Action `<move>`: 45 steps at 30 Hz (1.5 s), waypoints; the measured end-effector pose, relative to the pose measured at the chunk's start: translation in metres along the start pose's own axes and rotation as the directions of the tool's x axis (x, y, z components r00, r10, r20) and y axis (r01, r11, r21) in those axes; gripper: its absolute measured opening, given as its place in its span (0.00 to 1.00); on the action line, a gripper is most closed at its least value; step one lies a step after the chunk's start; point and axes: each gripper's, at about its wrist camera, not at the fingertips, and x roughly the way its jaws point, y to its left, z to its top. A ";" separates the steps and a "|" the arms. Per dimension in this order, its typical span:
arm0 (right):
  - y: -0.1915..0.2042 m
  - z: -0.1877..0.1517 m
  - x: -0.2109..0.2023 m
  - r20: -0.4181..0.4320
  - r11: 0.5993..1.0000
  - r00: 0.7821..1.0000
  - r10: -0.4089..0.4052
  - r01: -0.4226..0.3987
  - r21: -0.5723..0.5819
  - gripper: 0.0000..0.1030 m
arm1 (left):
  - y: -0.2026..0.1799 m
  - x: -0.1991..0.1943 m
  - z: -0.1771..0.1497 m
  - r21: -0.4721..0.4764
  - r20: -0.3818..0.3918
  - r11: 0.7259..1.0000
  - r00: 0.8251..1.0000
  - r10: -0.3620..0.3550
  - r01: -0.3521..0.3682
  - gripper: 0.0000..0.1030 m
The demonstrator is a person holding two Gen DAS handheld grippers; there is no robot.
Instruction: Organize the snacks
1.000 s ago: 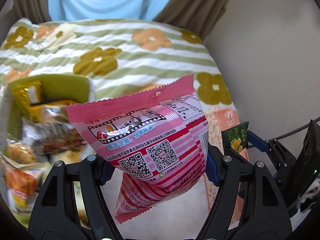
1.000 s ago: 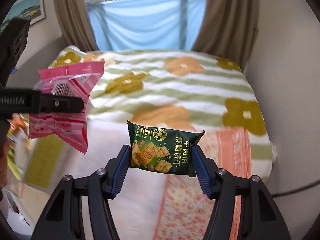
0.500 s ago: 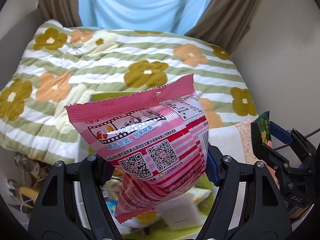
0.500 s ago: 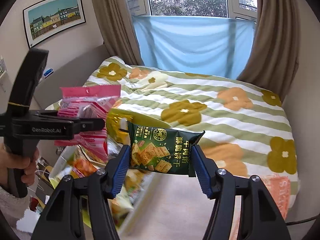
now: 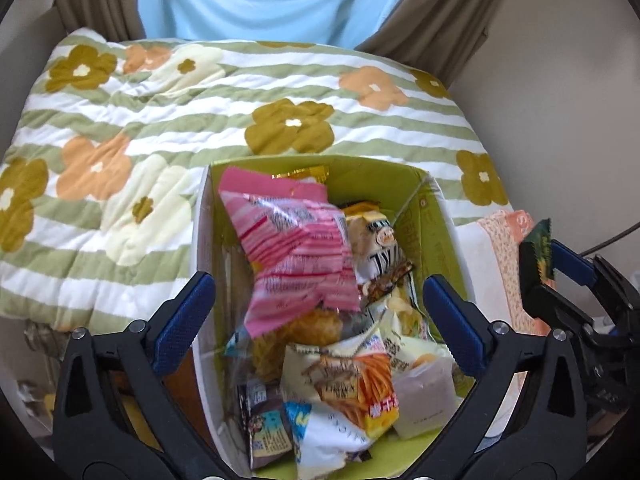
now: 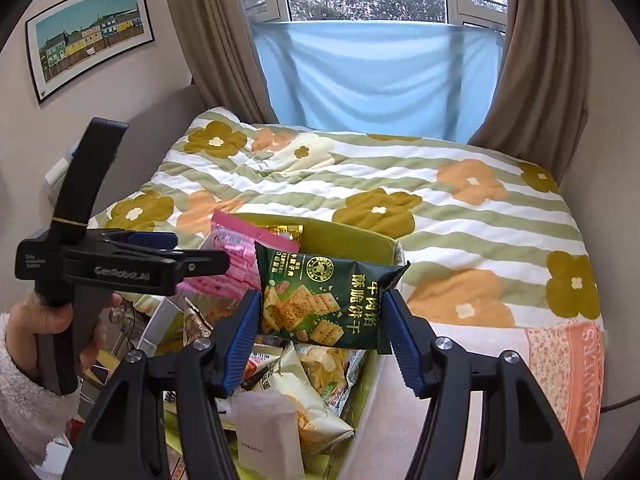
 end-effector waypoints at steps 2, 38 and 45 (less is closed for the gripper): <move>0.001 -0.003 0.002 -0.009 1.000 1.000 -0.007 0.007 0.001 0.56 | 0.003 -0.009 -0.013 -0.024 0.015 1.000 1.000 0.011 -0.010 1.00; 0.004 -0.033 -0.052 0.021 0.989 0.997 -0.079 0.076 0.123 1.00 | -0.046 -0.103 -0.098 -0.027 0.169 0.991 0.977 0.131 -0.128 1.00; -0.006 -0.059 -0.144 0.116 0.990 0.987 -0.107 0.095 0.105 1.00 | -0.108 -0.174 -0.148 -0.051 0.318 0.987 0.934 0.162 -0.153 1.00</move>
